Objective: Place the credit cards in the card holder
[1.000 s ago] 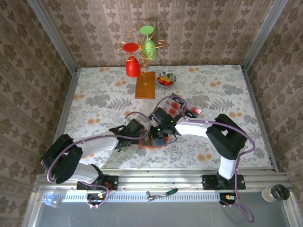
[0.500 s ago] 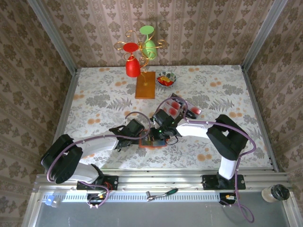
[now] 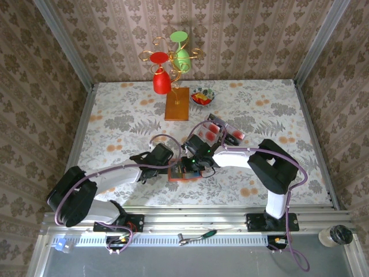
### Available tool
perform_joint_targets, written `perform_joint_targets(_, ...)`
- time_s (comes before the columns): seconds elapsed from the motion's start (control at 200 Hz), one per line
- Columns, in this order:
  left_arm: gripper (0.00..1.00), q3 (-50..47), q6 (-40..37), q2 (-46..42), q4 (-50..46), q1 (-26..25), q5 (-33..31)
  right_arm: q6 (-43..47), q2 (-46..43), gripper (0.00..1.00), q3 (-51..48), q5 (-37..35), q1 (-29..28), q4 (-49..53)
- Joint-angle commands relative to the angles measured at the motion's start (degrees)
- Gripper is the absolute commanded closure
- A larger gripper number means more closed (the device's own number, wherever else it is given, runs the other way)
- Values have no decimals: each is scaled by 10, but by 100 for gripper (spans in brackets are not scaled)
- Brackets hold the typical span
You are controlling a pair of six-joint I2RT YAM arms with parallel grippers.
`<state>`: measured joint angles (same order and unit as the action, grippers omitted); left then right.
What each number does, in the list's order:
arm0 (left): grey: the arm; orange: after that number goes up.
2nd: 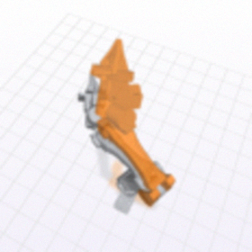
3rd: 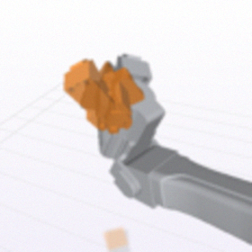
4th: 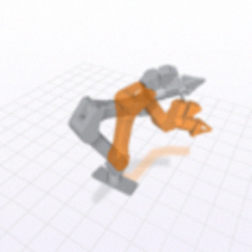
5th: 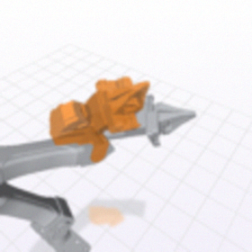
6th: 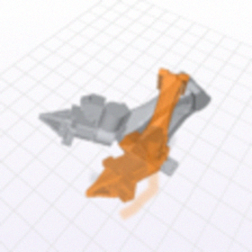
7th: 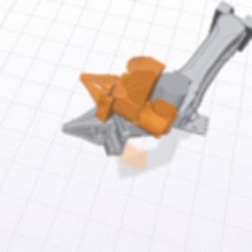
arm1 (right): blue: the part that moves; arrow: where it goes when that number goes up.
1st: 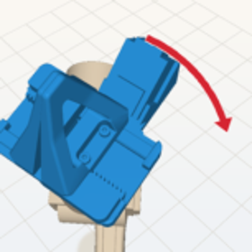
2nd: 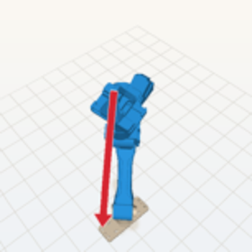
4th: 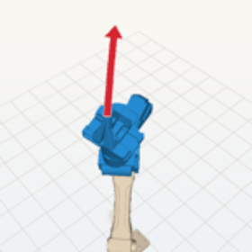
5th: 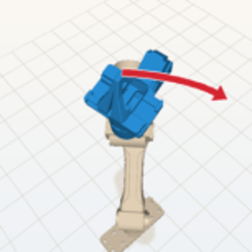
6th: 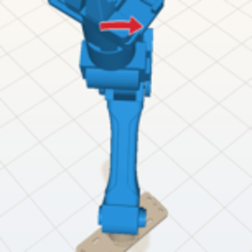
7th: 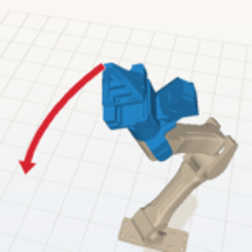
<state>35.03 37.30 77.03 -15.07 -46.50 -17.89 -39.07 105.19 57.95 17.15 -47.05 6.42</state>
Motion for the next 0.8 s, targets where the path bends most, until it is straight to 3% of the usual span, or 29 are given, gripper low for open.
perform_joint_targets(0.0, 60, 8, -1, -13, -15, 3, 9, -6, 11, 100, 14, 7, -5, 2)
perform_joint_targets(0.79, 60, 66, 11, -21, -20, -17, 25, 2, -46, 100, -10, -8, 11, 12)
